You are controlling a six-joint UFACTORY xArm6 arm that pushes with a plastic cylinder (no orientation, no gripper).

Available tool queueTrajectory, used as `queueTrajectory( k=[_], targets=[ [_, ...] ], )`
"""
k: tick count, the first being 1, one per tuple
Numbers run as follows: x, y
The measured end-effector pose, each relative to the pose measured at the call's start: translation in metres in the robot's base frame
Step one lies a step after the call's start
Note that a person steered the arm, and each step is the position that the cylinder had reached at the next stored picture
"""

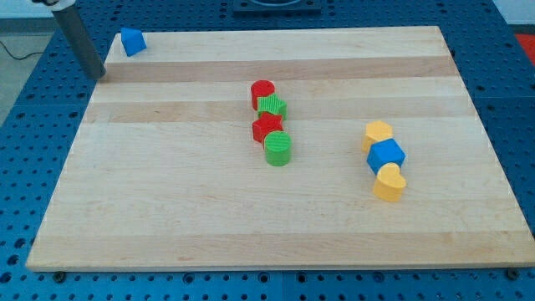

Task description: Move blue triangle on top of red circle

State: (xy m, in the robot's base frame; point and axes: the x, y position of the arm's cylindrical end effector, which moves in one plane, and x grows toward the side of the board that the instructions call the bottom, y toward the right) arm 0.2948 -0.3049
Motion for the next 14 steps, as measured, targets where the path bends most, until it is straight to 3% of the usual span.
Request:
queueTrajectory(
  k=[5, 8, 12, 14],
  targets=[
    [-0.09, 0.014],
    [-0.028, 0.159],
    [-0.019, 0.162],
    [-0.012, 0.256]
  ],
)
